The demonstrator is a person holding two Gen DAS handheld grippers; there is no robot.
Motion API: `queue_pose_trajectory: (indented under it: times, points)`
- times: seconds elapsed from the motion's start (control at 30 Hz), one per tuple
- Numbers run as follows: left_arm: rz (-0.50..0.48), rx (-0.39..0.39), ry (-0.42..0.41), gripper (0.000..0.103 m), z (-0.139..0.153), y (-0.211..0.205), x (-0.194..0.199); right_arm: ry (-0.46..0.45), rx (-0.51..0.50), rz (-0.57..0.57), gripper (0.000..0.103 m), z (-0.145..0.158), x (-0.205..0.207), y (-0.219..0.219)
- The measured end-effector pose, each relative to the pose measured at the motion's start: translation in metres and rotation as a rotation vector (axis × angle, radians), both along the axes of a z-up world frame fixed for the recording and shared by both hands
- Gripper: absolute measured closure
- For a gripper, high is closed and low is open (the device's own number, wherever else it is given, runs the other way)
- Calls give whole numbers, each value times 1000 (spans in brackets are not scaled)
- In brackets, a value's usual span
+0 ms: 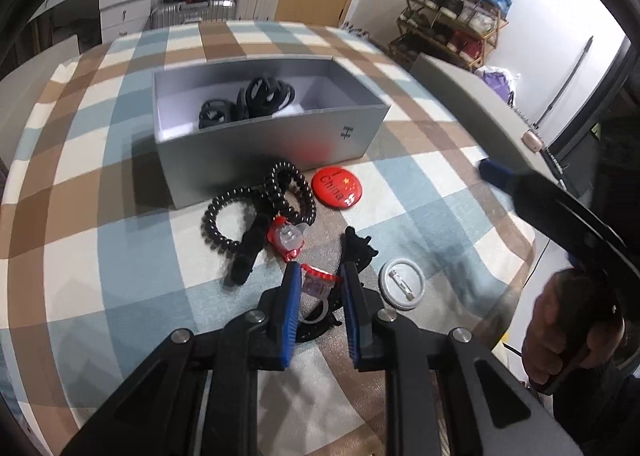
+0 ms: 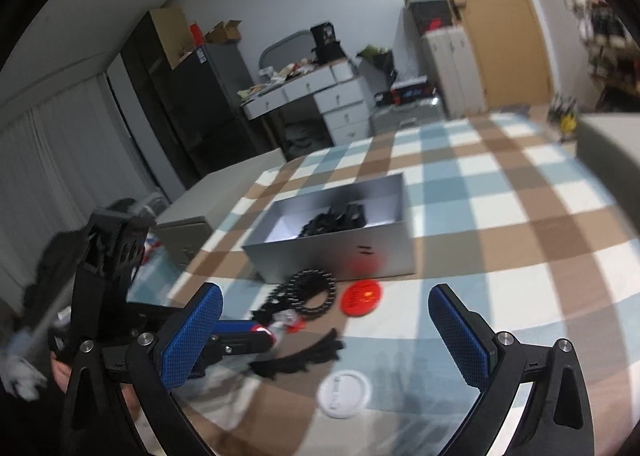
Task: Organize jewelry
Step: 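Close the left gripper on the red-and-clear hair clip, then carry the red-and-clear clip with the left gripper over the silver box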
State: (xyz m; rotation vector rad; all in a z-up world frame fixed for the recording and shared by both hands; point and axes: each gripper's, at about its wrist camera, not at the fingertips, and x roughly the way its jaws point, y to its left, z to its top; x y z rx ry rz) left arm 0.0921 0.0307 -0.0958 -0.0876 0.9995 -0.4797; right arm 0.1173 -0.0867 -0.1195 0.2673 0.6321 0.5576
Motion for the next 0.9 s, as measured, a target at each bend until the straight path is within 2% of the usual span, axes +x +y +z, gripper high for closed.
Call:
queue_pose_trajectory:
  times: [0.2, 0.47, 0.53, 0.6, 0.9]
  points:
    - [8, -11, -119, 88, 19, 14, -10, 164, 26, 28, 3, -17, 26, 12]
    - [108, -42, -217, 88, 38, 53, -6, 213, -69, 96, 14, -36, 34, 50]
    - [141, -31, -224, 88, 38, 61, -2, 226, -96, 110, 18, -40, 37, 59]
    - [172, -35, -206, 88, 34, 70, 2, 241, -132, 143, 33, -44, 41, 69]
    - [180, -47, -173, 88, 24, 85, 0, 212, -268, 171, 42, -49, 41, 102]
